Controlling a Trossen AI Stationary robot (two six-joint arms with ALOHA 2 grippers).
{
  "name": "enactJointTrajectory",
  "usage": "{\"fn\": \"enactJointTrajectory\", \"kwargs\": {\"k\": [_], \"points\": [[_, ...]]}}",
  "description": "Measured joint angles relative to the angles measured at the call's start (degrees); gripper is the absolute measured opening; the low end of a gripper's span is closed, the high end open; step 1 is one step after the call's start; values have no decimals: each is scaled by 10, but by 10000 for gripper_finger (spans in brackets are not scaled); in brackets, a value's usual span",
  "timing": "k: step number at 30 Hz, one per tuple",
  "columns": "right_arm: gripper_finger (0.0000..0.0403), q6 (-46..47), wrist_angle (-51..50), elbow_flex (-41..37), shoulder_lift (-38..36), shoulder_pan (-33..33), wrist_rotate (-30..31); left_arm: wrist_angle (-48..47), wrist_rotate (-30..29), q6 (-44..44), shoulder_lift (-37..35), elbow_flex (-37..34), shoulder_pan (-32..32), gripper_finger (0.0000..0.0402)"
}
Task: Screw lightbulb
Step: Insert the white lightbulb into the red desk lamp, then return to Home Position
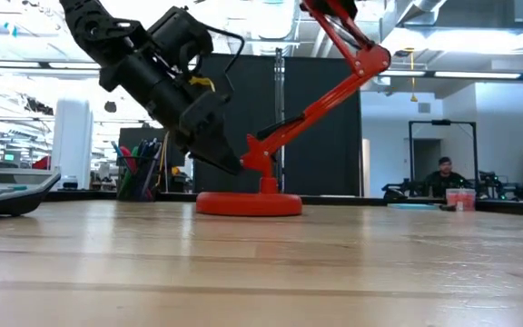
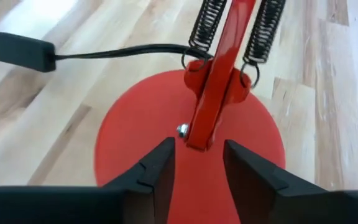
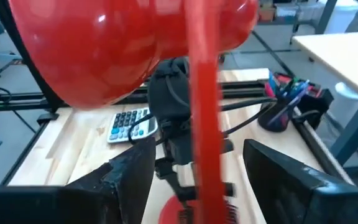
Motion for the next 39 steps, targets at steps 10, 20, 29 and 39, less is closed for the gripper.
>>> {"fn": "enactJointTrajectory", "kwargs": {"k": [10, 20, 29, 39], "points": [[255, -24, -101, 84, -55, 9, 18, -115, -34, 41, -129, 1, 0, 133], [230, -3, -185, 85, -199, 94, 153, -289, -52, 52, -339, 1, -11, 133], [15, 7, -205, 22, -256, 186, 245, -374, -53, 42, -536, 1, -41, 127], [6, 42, -138, -122, -333, 246, 322, -389, -54, 55, -743, -54, -60, 37]]}}
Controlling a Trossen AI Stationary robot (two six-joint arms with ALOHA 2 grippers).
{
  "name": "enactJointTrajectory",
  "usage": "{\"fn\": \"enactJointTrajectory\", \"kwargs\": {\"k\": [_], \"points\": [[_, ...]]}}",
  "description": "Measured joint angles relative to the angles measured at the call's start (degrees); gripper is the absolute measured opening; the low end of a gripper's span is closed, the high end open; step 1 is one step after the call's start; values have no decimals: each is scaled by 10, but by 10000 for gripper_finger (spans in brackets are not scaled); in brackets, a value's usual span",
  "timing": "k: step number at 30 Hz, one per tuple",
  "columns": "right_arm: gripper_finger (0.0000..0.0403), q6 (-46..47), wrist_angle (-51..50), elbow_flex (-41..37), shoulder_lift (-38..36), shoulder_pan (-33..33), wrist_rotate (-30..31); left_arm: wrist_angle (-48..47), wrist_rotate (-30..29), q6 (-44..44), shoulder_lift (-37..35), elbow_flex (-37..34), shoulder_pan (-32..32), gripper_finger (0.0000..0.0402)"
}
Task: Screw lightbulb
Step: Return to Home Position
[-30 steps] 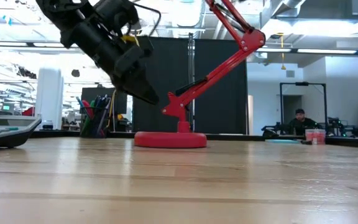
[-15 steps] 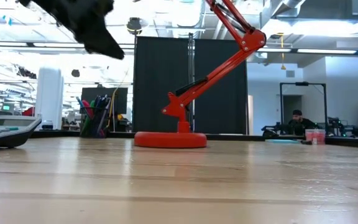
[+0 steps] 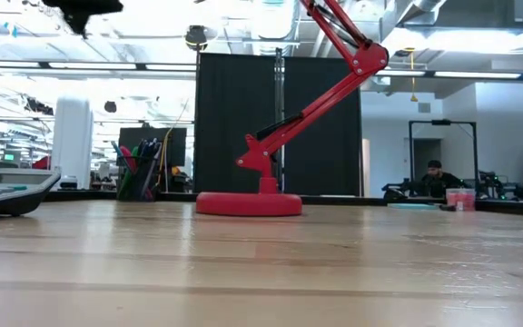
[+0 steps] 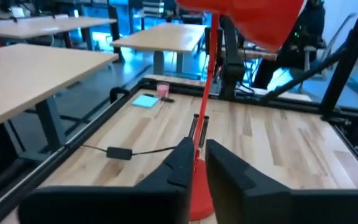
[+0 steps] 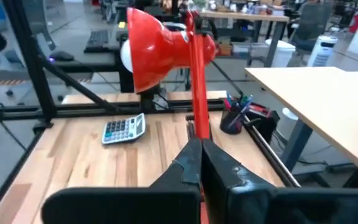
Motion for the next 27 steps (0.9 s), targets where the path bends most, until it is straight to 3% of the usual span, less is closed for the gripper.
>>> {"fn": "enactJointTrajectory", "kwargs": {"k": [7, 11, 17, 25, 27], "points": [[3, -3, 123, -159, -94, 3, -35, 60, 0, 5, -149, -117, 0, 2], [2, -4, 174, -235, -145, -13, -64, 49, -2, 26, -147, -132, 0, 0], [1, -17, 262, -324, -208, -51, -118, 105, 1, 40, -143, -156, 0, 0], [1, 5, 305, -407, -243, -107, -160, 113, 2, 44, -150, -161, 0, 0], [0, 7, 332, -433, -244, -122, -160, 155, 3, 48, -151, -185, 0, 0]]}}
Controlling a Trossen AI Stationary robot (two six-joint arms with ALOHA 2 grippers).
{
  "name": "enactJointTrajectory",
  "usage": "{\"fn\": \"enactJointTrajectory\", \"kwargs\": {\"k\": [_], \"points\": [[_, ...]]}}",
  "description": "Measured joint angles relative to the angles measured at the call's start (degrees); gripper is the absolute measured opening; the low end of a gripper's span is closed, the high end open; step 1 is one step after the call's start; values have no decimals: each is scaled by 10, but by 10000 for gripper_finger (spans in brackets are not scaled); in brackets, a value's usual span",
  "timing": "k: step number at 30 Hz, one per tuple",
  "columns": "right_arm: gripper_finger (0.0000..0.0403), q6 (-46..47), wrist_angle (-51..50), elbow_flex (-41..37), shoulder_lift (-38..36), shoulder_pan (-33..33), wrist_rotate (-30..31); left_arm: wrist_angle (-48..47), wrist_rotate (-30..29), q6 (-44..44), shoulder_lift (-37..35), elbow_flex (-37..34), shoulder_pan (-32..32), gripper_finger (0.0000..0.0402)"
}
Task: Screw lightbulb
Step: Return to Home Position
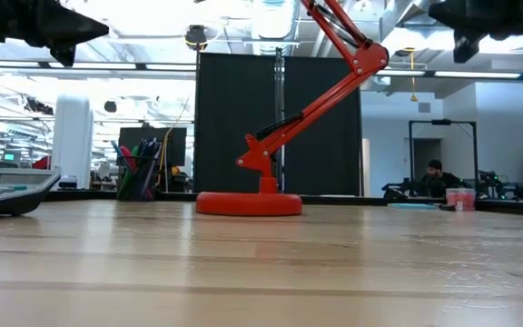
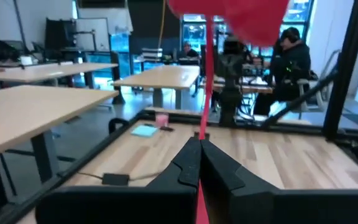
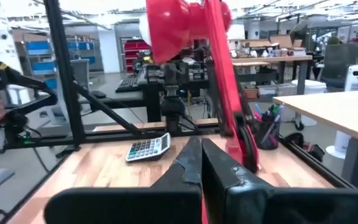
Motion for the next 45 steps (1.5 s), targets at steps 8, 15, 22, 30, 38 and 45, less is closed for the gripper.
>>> {"fn": "enactJointTrajectory", "kwargs": {"k": [8, 15, 22, 30, 38, 45], "points": [[0, 30, 59, -64, 1, -67, -86, 104, 15, 6, 1, -102, 3, 0], [0, 30, 77, -102, -22, -108, -112, 191, 32, -3, 2, -169, 32, 0], [0, 51, 20, -129, -89, -114, -119, 183, 72, -18, 0, -171, 54, 0], [0, 25, -24, -129, -140, -114, -119, 158, 74, -14, 1, -172, 54, 0], [12, 11, -35, -130, -140, -99, -132, 155, 71, -20, 1, -173, 54, 0], [26, 52, -41, -130, -140, -99, -99, 152, 67, -11, 1, -173, 54, 0]]}}
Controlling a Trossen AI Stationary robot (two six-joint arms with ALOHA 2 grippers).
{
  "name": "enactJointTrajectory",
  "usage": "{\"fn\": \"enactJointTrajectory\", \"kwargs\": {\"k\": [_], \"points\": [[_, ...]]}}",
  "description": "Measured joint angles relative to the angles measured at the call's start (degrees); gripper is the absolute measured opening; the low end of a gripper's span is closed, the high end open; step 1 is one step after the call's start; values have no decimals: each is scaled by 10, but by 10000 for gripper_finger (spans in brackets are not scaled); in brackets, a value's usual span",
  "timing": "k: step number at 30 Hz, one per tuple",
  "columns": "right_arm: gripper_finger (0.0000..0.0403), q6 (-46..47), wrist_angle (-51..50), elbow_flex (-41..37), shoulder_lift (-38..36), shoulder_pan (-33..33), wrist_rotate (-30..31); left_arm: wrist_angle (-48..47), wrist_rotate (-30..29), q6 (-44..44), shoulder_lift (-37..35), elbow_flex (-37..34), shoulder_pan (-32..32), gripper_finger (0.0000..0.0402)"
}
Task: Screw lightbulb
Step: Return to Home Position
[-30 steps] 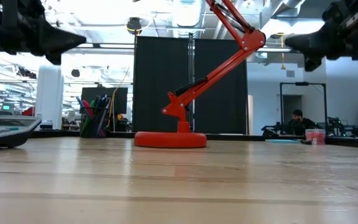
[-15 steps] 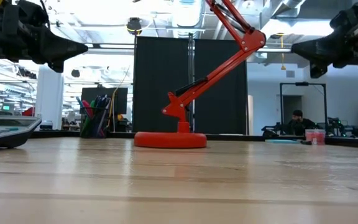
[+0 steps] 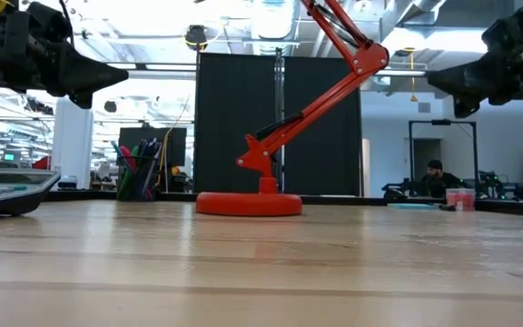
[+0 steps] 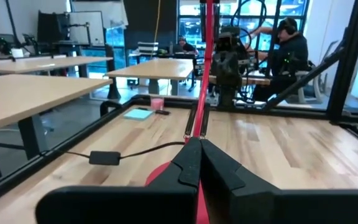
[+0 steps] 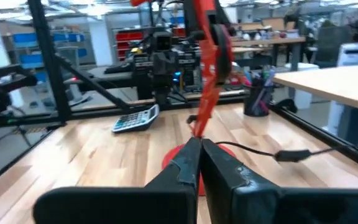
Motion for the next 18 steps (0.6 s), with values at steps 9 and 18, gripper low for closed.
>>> {"fn": "enactJointTrajectory", "kwargs": {"k": [9, 18], "points": [[26, 117, -1, 0, 0, 0, 0, 0, 0, -2, 1, 0, 0, 0], [26, 118, -1, 0, 0, 0, 0, 0, 2, -2, 1, 0, 0, 0]]}}
